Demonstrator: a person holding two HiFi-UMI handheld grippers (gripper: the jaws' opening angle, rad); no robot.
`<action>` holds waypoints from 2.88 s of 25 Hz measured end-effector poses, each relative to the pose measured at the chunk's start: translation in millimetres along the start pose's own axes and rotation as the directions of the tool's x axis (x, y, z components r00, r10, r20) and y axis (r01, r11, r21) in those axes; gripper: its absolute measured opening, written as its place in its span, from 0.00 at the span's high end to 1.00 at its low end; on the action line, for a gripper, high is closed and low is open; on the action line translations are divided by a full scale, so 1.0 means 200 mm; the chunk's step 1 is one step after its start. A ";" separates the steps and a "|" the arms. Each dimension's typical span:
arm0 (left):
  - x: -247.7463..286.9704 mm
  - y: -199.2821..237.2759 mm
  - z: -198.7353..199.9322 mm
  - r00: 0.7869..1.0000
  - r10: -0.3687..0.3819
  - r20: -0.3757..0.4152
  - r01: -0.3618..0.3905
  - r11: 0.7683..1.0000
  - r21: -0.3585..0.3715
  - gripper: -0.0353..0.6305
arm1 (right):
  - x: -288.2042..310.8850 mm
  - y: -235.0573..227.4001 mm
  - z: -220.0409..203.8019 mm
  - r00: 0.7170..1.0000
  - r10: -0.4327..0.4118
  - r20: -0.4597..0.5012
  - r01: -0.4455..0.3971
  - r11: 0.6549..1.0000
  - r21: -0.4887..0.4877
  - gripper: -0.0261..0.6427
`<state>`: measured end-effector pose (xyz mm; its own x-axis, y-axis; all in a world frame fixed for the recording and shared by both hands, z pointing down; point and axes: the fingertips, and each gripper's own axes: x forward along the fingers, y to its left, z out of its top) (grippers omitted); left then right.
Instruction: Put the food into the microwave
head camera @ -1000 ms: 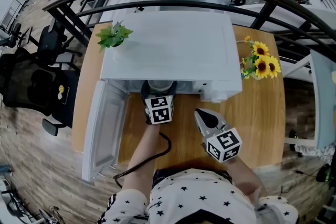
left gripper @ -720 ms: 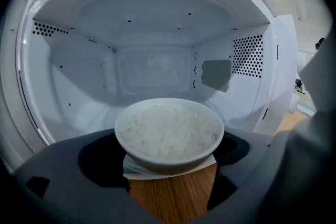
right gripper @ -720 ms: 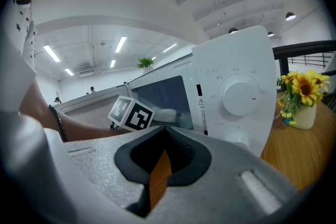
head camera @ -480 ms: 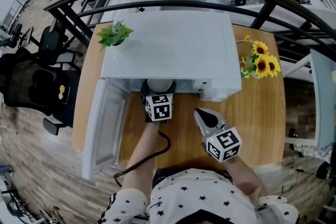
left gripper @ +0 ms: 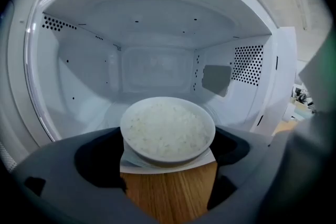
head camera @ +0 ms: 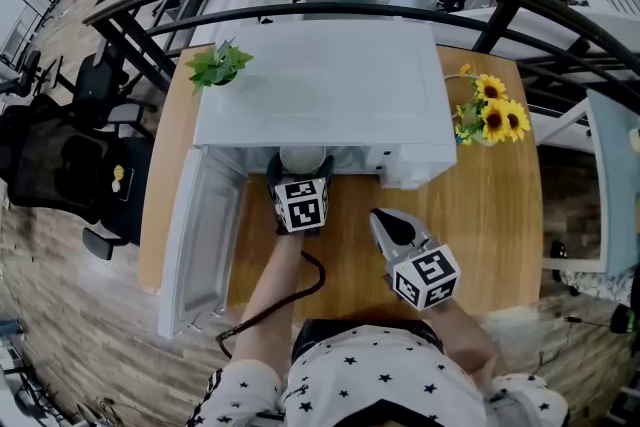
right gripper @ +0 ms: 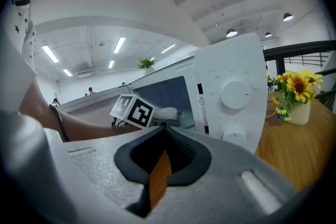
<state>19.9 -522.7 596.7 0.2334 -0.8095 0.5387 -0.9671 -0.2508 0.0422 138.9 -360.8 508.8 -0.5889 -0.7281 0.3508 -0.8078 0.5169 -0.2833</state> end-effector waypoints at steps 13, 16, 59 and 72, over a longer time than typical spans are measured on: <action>-0.33 -0.04 -0.03 0.996 -0.057 0.061 0.060 0.997 -0.043 0.22 | -0.12 0.15 -0.06 0.999 -0.026 0.029 0.026 1.000 -0.006 0.95; -0.47 -0.05 -0.06 0.993 -0.082 0.083 0.088 0.993 -0.077 0.22 | -0.18 0.22 -0.08 0.999 -0.035 0.041 0.035 0.999 -0.010 0.95; -2.52 -0.28 -0.71 0.946 -0.176 0.271 0.203 0.976 -0.075 0.93 | -1.20 1.35 -0.52 0.982 -0.030 0.189 0.048 0.995 -0.093 0.95; -2.61 -0.28 -0.72 0.936 -0.198 0.290 0.228 0.971 -0.073 0.93 | -1.23 1.43 -0.53 0.983 -0.026 0.182 0.049 0.991 -0.123 0.95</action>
<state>-62.3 -9.0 434.9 0.4392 -0.8624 0.2519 -0.8933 -0.3893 0.2248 50.4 14.3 435.9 -0.5535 -0.8110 0.1892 -0.8325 0.5323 -0.1538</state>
